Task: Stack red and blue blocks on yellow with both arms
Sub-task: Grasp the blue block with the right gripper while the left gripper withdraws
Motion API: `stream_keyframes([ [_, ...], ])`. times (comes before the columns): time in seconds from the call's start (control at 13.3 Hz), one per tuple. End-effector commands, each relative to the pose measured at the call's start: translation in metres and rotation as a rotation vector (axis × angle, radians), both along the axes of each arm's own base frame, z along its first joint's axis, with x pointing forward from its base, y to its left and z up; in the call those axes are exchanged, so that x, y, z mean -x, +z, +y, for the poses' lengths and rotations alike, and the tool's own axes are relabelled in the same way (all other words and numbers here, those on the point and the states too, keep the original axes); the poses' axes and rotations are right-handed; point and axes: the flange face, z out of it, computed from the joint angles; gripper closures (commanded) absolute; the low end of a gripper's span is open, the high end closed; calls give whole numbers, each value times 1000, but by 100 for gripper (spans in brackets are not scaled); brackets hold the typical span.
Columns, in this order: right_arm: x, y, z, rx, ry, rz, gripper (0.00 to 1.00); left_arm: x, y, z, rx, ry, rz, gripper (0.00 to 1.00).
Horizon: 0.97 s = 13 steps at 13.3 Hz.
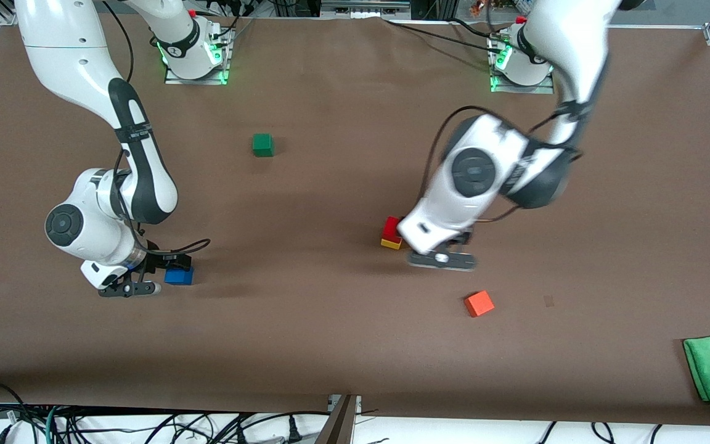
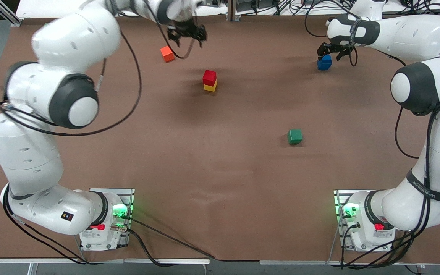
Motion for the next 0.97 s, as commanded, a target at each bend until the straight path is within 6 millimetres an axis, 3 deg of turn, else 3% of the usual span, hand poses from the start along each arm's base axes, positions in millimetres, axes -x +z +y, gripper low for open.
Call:
stream_keyframes([
  [0.0,2,-9,-1,-22,-4,-18,17,-4,78,93,2,124,-26,0],
  [0.22,3,-21,-2,-14,-2,-20,28,0,154,189,0,264,-99,0],
  [0.38,3,-20,-1,-14,-2,-20,38,21,182,232,-38,251,-48,0],
  [0.45,2,-17,1,-16,1,-21,48,28,192,255,-54,208,-33,0],
  [0.53,1,-11,9,-22,5,-22,57,34,199,281,-63,177,-17,0],
  [0.67,1,4,20,-41,-4,8,62,46,207,319,-32,156,25,0],
  [0.82,1,40,62,-72,-52,48,62,48,201,333,-35,167,62,0],
  [0.9,1,63,97,-74,-91,85,62,46,198,333,-42,169,68,0],
])
